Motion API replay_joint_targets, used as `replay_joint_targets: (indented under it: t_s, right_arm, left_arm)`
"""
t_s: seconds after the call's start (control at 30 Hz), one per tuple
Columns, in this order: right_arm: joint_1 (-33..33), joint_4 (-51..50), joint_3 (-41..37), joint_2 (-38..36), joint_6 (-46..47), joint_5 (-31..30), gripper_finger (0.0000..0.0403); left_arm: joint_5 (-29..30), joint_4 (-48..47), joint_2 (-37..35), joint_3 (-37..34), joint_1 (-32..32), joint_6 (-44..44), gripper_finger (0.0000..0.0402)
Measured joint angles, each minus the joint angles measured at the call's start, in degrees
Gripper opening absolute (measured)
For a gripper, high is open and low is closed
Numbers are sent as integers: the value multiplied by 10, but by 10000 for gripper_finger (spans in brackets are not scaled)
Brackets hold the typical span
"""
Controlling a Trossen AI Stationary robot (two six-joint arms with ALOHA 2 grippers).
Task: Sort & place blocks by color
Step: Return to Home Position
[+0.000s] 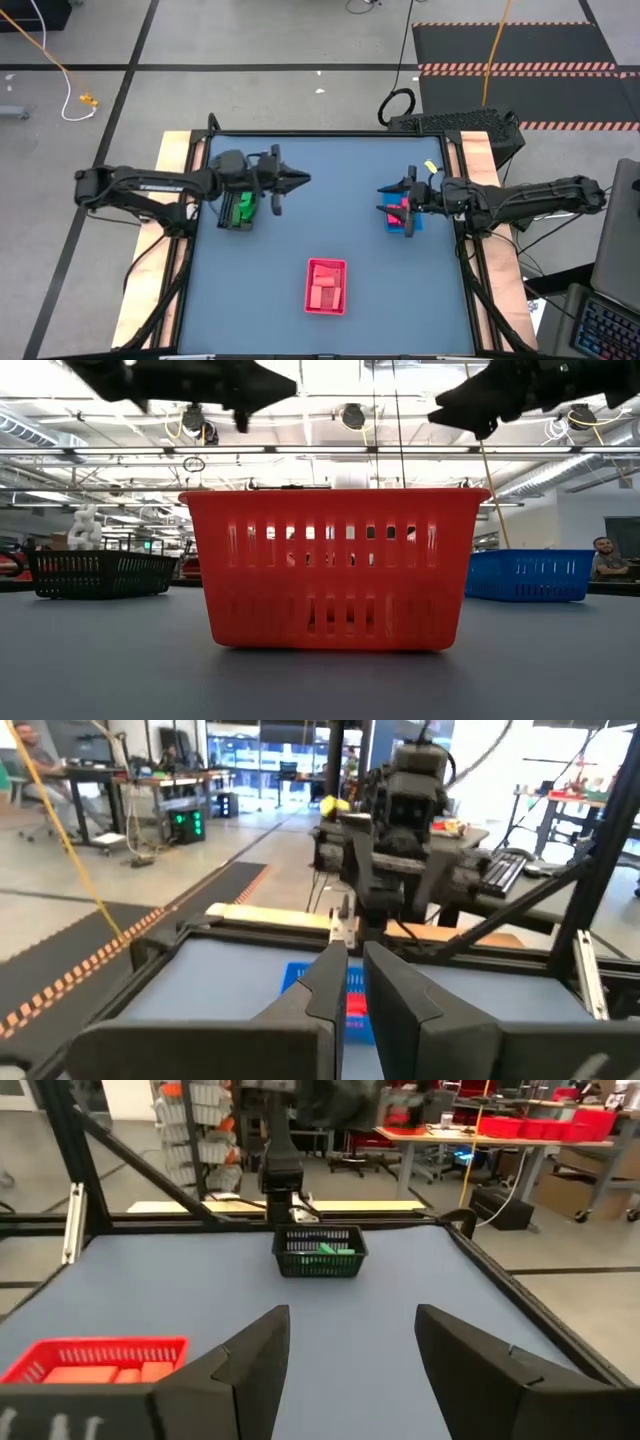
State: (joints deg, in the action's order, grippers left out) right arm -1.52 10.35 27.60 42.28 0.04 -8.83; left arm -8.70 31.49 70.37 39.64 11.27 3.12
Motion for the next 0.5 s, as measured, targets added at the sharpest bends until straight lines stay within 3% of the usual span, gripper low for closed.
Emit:
replay_joint_targets:
  t_s: [0.5]
  right_arm:
    - [4,-101,19,-55,45,-1,210]
  left_arm:
    - [67,-64,-174,-124,-76,44,37]
